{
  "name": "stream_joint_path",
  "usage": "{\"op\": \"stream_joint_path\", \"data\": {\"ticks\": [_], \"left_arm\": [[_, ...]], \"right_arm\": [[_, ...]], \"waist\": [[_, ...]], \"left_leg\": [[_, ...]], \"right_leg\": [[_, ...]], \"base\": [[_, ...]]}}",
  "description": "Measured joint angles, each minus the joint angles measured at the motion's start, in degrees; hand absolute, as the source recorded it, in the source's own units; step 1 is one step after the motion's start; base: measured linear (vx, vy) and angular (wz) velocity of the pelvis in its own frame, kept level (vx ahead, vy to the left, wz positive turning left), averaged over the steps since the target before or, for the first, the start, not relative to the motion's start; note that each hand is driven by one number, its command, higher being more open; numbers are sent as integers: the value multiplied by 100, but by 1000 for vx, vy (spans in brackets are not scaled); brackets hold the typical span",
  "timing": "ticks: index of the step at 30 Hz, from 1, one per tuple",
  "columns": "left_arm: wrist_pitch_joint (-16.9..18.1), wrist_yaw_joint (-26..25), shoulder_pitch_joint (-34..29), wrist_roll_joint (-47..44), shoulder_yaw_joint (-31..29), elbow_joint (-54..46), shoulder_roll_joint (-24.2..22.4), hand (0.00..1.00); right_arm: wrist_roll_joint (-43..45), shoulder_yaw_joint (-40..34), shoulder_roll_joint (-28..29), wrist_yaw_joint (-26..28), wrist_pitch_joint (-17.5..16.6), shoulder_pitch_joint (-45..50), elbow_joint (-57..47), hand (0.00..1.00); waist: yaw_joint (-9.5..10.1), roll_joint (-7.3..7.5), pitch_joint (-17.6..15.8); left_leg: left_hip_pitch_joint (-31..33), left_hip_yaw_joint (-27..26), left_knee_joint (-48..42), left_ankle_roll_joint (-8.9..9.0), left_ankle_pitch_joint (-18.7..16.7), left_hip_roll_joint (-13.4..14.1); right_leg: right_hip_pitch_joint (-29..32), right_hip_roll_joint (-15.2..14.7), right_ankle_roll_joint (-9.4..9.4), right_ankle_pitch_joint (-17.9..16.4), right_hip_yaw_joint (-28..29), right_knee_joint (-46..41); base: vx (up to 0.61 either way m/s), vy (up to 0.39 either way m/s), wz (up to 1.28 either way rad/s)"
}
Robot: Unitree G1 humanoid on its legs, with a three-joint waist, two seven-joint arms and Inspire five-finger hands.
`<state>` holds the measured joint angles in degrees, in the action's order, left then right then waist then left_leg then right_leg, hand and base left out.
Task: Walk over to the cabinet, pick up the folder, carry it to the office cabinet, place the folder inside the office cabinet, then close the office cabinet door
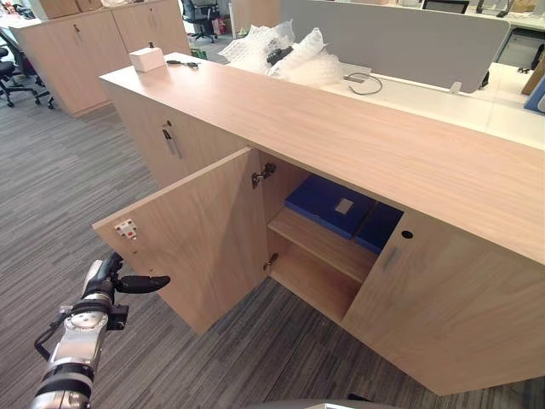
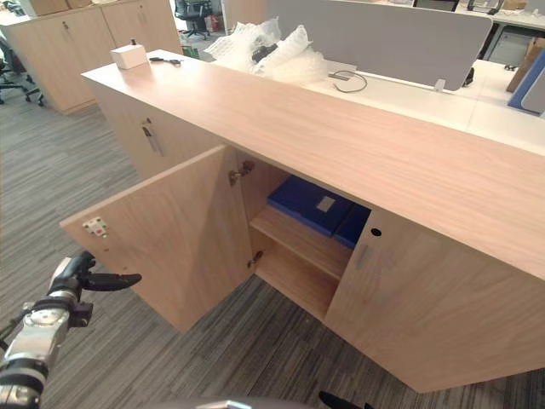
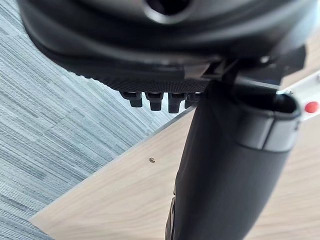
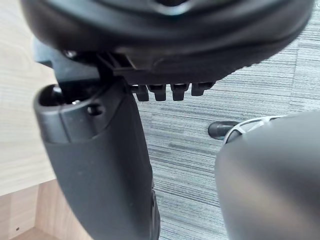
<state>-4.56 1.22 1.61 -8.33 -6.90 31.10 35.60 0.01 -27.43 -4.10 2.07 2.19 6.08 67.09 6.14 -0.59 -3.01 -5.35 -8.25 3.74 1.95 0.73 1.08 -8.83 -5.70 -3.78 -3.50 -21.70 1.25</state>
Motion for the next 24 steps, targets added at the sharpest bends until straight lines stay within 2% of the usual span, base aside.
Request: {"op": "stream_joint_path", "data": {"ticks": [4,7,8,11,15,18,20,24], "left_arm": [[-1,-38,-693,-17,256,-1095,-136,100],[2,-45,-1212,-483,775,-1846,-170,100],[6,-37,-1416,-930,1114,-2053,-217,100],[47,-10,-1600,-1426,1892,-2088,-387,100],[315,282,-1913,-1805,2838,-2404,-648,100],[426,701,-1864,-1885,3467,-2427,-935,100],[445,1061,-1639,-1935,3970,-2428,-1247,100],[559,1613,-1353,-1925,4481,-2533,-1687,100]], "right_arm": [[-1,14,-29,24,-2,45,15,100],[-22,224,-82,28,-3,85,25,100],[-41,245,-129,29,-5,78,38,100],[-45,453,-210,41,-25,-20,127,100],[-44,694,-272,30,-28,-67,145,100],[-46,888,-252,14,-34,-220,242,100],[-44,892,-97,-3,-34,-301,245,100],[-52,888,-12,-31,-48,-345,240,100]], "waist": [[115,-13,5],[262,-56,24],[278,-107,68],[276,-221,144],[266,-285,190],[69,-267,311],[-128,-194,399],[-375,-113,484]], "left_leg": [[44,79,0,-40,24,-60],[62,114,-1,-86,55,-105],[118,141,0,-100,62,-127],[256,141,0,-166,120,-163],[275,117,35,-234,210,-207],[339,52,131,-240,287,-203],[360,-83,139,-238,293,-176],[348,-224,135,-247,278,-149]], "right_leg": [[4,-56,-38,22,-81,-14],[16,-112,-71,26,-128,-77],[71,-143,-88,22,-147,-143],[247,-200,-138,54,-139,-231],[283,-225,-190,129,-127,-232],[421,-216,-180,169,-19,-212],[468,-203,-158,277,98,-102],[440,-144,-113,416,205,111]], "base": [[-48,24,13],[-64,26,11],[-82,31,14],[-100,42,6],[-102,33,2],[-88,29,-15],[-35,18,-35],[6,-7,-24]]}}
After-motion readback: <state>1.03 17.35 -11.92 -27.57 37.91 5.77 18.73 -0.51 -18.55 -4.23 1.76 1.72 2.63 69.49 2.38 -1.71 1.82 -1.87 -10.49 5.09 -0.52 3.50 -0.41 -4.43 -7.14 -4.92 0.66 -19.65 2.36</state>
